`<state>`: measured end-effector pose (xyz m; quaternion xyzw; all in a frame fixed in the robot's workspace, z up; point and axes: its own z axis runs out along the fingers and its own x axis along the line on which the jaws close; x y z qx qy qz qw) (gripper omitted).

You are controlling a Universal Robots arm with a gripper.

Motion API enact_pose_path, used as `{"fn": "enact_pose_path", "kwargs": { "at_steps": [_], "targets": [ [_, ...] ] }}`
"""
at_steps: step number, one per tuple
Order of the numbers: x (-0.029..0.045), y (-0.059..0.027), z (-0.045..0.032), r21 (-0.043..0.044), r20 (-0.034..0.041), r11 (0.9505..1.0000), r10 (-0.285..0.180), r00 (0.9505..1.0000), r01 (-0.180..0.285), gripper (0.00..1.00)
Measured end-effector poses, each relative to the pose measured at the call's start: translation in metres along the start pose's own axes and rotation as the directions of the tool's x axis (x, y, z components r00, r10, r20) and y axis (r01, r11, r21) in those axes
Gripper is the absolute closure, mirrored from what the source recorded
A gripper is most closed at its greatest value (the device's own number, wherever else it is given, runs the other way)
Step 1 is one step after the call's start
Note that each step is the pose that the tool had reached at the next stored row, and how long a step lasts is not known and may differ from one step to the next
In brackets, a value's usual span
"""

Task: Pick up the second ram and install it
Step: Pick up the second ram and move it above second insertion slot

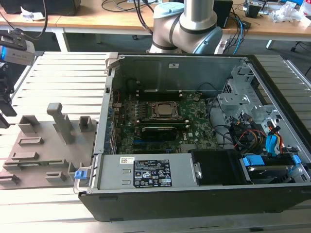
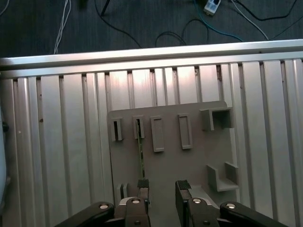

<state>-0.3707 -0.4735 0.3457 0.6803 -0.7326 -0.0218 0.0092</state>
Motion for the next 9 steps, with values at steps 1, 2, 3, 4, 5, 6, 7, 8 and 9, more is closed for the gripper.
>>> {"fn": "enact_pose_path", "kwargs": {
  "at_steps": [1, 2, 3, 4, 5, 6, 7, 8, 9],
  "targets": [
    [0.0000, -0.0001, 0.0011, 0.0000, 0.0001, 1.0000, 0.000, 1.0000, 0.000, 0.64],
    [0.0001, -0.0001, 0.0020, 0.0000, 0.0001, 1.0000, 0.000, 1.0000, 0.000, 0.64],
    [0.0000, -0.0001, 0.0026, 0.0000, 0.0001, 1.0000, 0.000, 1.0000, 0.000, 0.64],
    [0.0001, -0.0001, 0.0031, 0.0001, 0.0000, 1.0000, 0.000, 1.0000, 0.000, 0.64],
    [0.0001, -0.0002, 0.0044, -0.0001, 0.0000, 1.0000, 0.000, 1.0000, 0.000, 0.64],
    [0.0001, -0.0003, 0.0061, 0.0000, 0.0001, 1.0000, 0.000, 1.0000, 0.000, 0.64],
    [0.0001, -0.0003, 0.0077, 0.0000, 0.0001, 1.0000, 0.000, 1.0000, 0.000, 0.64],
    [0.0002, -0.0004, 0.0097, 0.0001, 0.0001, 1.0000, 0.000, 1.0000, 0.000, 0.64],
    [0.0002, -0.0005, 0.0112, 0.0000, 0.0000, 1.0000, 0.000, 1.0000, 0.000, 0.64]
  ]
}}
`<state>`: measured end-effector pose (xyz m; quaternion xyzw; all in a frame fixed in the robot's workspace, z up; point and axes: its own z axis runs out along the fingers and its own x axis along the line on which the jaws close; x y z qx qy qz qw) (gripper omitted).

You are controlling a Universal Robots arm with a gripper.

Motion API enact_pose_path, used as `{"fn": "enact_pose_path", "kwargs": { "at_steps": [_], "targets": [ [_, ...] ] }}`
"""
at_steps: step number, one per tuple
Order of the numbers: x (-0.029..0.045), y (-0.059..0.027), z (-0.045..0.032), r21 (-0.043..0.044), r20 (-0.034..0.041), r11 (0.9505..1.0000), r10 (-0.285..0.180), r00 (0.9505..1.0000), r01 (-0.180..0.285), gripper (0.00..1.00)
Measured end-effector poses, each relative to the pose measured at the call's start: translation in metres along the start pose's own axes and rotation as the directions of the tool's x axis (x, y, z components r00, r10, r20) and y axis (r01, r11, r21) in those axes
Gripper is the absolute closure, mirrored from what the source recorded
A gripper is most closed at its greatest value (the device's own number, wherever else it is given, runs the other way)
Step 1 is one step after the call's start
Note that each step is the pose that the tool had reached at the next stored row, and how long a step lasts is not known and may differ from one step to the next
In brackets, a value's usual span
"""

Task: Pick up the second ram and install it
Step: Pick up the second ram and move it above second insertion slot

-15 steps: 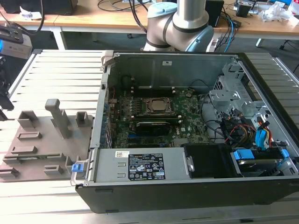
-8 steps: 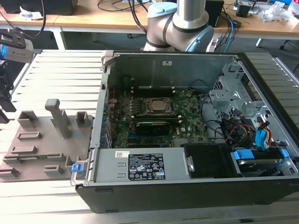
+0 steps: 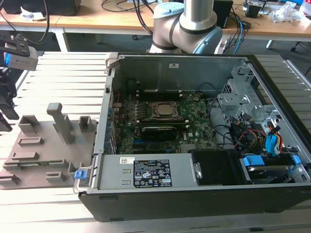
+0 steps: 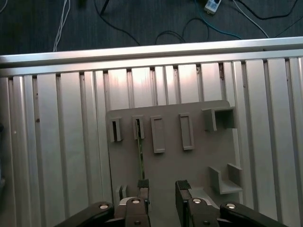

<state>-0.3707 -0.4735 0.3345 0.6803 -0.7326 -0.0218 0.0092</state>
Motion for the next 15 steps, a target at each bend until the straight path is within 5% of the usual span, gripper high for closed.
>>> {"fn": "enact_pose_path", "kwargs": {
  "at_steps": [12, 15],
  "targets": [
    [0.0006, -0.0009, 0.0221, 0.0000, -0.0002, 1.0000, -0.002, 1.0000, 0.002, 0.64],
    [0.0033, -0.0017, 0.0339, 0.0000, -0.0012, 1.0000, -0.005, 1.0000, 0.005, 0.64]
  ]
}}
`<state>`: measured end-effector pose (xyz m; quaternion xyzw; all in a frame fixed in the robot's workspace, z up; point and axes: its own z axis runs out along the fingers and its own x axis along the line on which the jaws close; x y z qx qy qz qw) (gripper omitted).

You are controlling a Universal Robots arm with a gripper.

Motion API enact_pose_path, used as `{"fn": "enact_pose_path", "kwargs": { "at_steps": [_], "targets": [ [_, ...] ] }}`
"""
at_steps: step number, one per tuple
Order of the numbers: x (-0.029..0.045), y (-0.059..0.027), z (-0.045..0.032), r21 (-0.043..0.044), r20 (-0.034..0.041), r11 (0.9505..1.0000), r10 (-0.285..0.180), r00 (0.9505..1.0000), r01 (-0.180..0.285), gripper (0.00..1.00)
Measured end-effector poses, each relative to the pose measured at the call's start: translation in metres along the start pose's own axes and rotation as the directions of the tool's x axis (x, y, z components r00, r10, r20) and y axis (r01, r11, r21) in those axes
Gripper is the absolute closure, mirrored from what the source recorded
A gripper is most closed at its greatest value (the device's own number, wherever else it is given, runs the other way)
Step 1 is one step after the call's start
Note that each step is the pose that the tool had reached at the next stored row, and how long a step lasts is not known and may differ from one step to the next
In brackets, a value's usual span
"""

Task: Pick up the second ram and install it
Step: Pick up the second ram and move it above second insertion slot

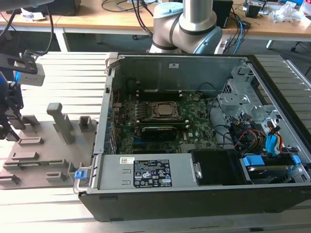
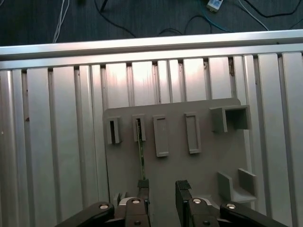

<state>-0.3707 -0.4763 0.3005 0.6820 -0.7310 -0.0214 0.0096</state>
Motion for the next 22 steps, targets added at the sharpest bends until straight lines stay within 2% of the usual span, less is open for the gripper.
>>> {"fn": "enact_pose_path", "kwargs": {
  "at_steps": [4, 9, 17, 22],
  "targets": [
    [0.0031, -0.0006, 0.0097, 0.0000, -0.0002, 1.0000, -0.001, 1.0000, 0.001, 0.64],
    [0.0050, -0.0011, 0.0180, 0.0000, -0.0005, 1.0000, -0.002, 1.0000, 0.002, 0.64],
    [0.0092, -0.0024, 0.0406, 0.0001, -0.0024, 1.0000, -0.004, 1.0000, 0.004, 0.64],
    [0.0105, -0.0028, 0.0471, 0.0001, -0.0030, 1.0000, -0.004, 1.0000, 0.004, 0.64]
  ]
}}
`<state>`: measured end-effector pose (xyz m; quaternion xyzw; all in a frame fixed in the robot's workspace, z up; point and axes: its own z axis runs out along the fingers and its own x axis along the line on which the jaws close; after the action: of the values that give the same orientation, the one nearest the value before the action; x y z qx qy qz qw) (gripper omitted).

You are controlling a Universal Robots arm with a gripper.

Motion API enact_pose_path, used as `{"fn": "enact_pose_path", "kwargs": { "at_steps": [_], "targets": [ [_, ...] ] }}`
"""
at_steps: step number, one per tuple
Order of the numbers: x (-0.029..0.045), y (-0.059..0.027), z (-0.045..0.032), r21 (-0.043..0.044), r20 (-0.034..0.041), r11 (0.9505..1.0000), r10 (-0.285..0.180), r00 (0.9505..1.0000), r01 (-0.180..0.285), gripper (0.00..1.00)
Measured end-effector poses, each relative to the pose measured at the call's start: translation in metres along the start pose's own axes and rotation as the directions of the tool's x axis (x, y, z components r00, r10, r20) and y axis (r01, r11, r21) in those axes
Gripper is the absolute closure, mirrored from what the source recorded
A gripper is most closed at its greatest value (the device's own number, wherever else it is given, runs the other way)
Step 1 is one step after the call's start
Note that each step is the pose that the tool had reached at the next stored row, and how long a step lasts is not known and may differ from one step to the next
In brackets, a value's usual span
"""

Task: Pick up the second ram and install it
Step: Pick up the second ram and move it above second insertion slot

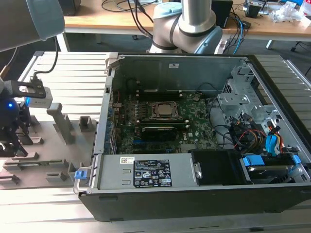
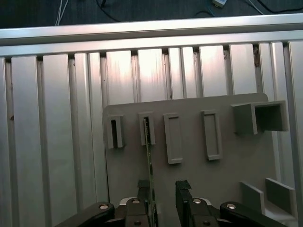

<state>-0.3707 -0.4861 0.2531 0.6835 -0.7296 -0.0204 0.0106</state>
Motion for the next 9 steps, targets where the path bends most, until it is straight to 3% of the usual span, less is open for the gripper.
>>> {"fn": "enact_pose_path", "kwargs": {
  "at_steps": [9],
  "targets": [
    [0.0039, -0.0010, 0.0144, 0.0001, -0.0005, 1.0000, -0.001, 1.0000, 0.001, 0.64]
  ]
}}
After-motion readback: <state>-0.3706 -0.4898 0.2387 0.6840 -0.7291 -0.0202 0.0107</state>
